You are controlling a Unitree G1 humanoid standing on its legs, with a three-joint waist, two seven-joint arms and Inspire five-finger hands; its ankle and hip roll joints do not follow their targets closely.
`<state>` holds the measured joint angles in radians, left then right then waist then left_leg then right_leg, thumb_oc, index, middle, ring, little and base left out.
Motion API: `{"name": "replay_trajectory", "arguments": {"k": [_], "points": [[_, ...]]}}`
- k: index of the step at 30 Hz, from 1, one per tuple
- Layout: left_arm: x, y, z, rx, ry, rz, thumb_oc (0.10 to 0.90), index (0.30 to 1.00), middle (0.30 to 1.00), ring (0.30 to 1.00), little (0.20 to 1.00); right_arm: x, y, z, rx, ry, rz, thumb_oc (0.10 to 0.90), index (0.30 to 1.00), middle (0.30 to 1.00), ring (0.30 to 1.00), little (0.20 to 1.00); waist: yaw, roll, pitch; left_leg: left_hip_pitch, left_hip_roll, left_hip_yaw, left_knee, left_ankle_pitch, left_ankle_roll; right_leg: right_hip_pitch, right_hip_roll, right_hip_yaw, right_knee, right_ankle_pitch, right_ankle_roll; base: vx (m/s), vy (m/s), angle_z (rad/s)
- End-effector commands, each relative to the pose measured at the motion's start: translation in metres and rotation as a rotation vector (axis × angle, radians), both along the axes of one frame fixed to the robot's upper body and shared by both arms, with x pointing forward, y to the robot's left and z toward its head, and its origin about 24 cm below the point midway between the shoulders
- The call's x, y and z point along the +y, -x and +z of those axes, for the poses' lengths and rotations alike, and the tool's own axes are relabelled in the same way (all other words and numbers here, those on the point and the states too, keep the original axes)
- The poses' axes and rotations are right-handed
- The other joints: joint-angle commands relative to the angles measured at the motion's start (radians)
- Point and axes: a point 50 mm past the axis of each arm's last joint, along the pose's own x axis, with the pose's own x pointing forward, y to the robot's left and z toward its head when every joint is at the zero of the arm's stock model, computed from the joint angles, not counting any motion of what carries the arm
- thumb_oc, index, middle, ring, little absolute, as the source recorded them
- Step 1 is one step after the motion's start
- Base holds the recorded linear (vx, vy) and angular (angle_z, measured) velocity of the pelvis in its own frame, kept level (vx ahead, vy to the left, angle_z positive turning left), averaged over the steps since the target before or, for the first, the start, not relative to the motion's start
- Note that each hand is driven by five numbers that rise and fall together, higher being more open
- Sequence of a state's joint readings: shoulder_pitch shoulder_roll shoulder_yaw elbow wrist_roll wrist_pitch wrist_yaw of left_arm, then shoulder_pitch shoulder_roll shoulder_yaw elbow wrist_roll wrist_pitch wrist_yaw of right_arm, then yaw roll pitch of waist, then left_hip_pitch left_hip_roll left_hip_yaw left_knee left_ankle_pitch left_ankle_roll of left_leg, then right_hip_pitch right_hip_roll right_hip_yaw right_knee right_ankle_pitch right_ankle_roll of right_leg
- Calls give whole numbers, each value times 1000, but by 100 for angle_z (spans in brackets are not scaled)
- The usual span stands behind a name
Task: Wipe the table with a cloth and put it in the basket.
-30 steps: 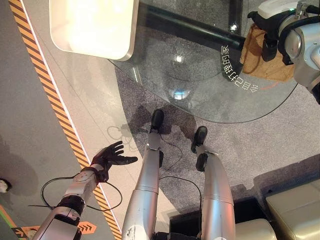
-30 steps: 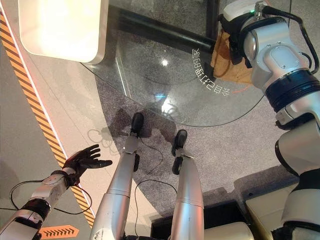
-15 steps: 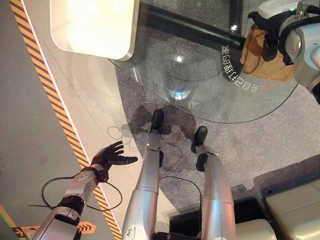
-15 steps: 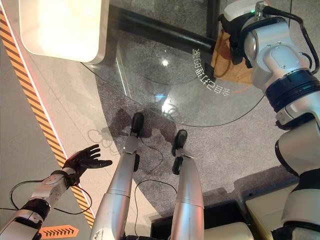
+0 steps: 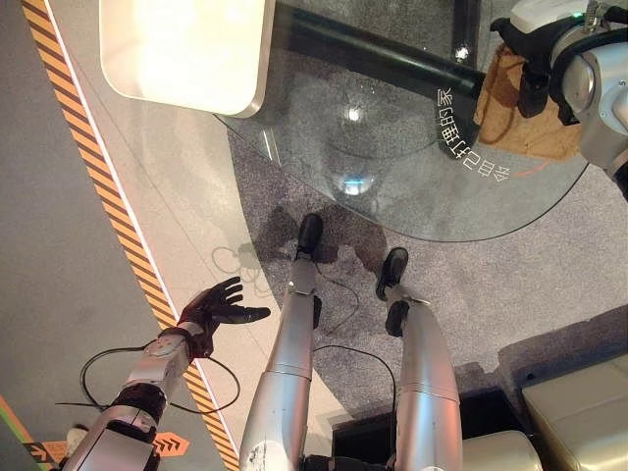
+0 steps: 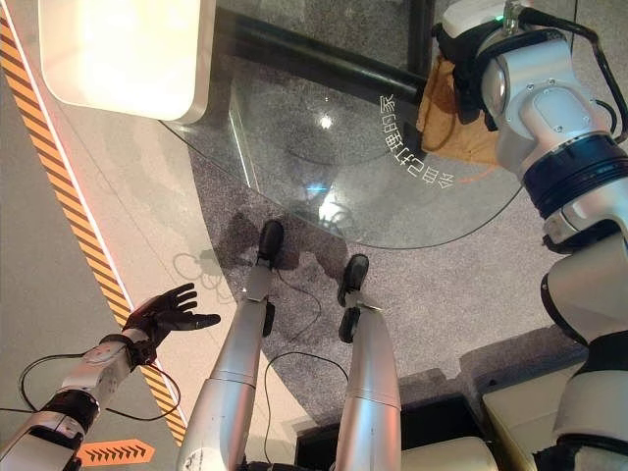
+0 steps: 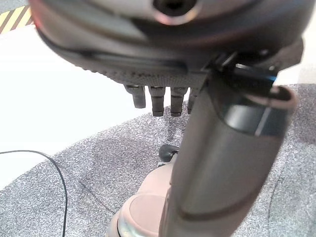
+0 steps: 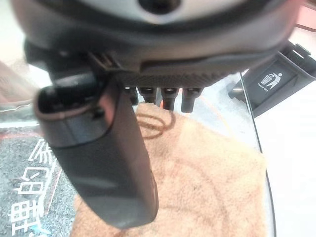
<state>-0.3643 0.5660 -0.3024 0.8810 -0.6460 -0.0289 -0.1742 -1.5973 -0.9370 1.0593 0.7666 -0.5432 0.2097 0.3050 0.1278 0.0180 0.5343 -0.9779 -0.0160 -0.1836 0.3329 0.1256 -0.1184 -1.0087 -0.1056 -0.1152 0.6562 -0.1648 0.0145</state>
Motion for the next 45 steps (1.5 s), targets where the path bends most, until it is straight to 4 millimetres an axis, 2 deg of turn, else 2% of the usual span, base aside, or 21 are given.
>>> {"name": "replay_trajectory", "arguments": {"k": [1, 45], "points": [[21, 25, -13, 71, -50, 30, 800, 900, 900, 900, 900, -36, 11, 3, 26, 55, -149, 100, 300, 300, 300, 200, 7, 6, -14, 15, -61, 124, 123, -132, 103, 40, 54, -67, -166, 128, -16, 0, 0, 0], [21, 26, -13, 64, -52, 23, 800, 900, 900, 900, 900, -34, 10, 2, 26, 55, -141, 100, 300, 300, 300, 200, 9, 7, -14, 14, -61, 123, 111, -125, 103, 40, 55, -70, -182, 135, -15, 0, 0, 0]]}}
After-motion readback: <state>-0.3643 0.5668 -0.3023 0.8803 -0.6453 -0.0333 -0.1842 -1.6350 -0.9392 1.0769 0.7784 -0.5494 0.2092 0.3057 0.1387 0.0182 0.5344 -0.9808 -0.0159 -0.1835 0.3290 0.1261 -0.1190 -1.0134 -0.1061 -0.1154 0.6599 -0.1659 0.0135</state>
